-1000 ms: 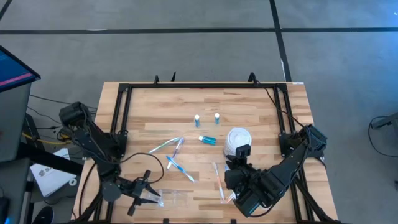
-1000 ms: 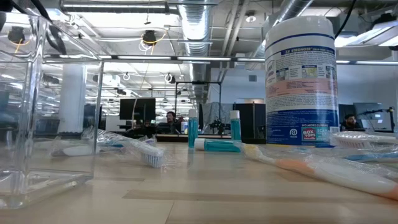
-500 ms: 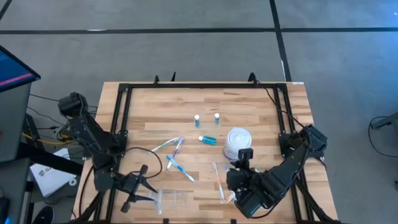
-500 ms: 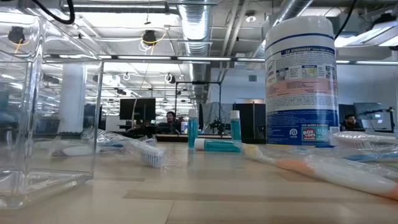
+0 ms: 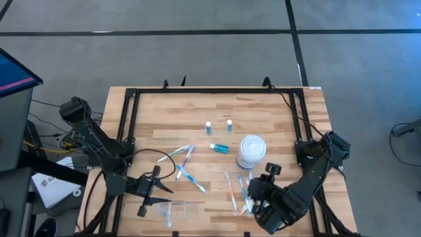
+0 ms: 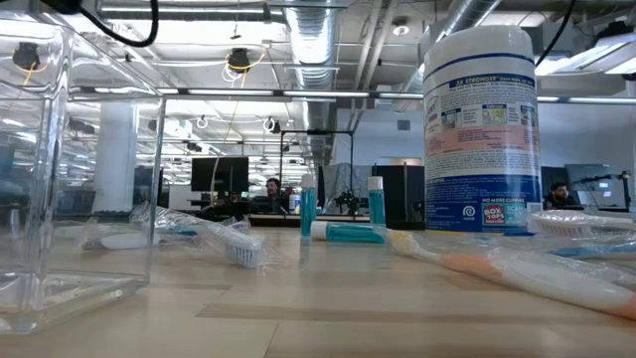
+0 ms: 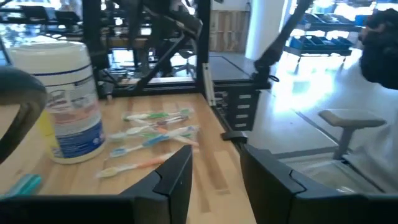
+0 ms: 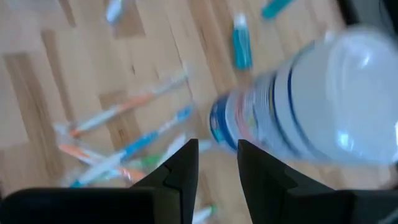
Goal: Pick & Place toothbrushing station
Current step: Put the right purple toothbrush into the transparent organizer
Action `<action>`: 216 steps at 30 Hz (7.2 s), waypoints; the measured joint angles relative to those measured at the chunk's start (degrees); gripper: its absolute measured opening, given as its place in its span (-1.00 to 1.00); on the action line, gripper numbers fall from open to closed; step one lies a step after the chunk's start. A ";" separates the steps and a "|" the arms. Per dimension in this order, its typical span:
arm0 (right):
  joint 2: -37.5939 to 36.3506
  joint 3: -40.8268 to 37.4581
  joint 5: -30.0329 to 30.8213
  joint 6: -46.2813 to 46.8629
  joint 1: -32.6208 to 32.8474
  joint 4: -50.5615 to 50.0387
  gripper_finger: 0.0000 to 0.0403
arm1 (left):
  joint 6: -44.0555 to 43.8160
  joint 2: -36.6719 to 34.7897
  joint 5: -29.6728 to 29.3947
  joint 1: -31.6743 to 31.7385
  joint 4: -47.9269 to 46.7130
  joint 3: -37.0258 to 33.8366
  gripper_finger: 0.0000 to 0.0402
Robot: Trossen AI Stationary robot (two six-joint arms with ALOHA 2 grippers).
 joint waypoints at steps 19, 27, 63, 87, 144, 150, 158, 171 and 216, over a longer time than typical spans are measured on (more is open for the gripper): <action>-14.35 -35.97 -6.90 12.14 2.65 33.02 -0.49 | 0.20 -3.52 0.40 6.29 0.29 0.01 -0.35; -13.51 -40.44 -10.82 12.12 1.21 40.49 -0.49 | -0.02 -3.52 1.93 7.93 0.42 0.01 -0.35; -13.55 -49.76 -20.19 13.41 2.88 55.89 -0.49 | -0.26 -3.48 4.28 7.77 0.40 0.01 -0.35; -13.51 -55.19 -21.28 15.01 3.10 64.60 -0.69 | -0.26 -3.48 4.31 7.74 0.38 0.01 -0.35; -14.08 -32.96 -1.44 -34.16 -10.03 66.03 -1.00 | 0.87 -3.46 4.25 14.93 3.89 0.03 -0.35; -14.08 -31.97 -1.50 -41.22 -12.03 70.80 -1.00 | 1.69 -3.46 4.97 17.60 5.37 0.03 -0.35; -14.08 -31.61 -1.87 -48.03 -14.42 77.22 -1.00 | 6.39 -3.46 13.88 20.49 10.23 0.03 -0.35; -14.08 -31.61 -2.05 -55.70 -16.93 86.17 -1.00 | 10.54 -3.40 20.25 26.28 16.75 0.03 -0.35; -14.08 -31.59 -4.81 -57.63 -19.46 88.72 -1.00 | 16.46 10.17 27.06 30.08 30.12 6.00 -0.35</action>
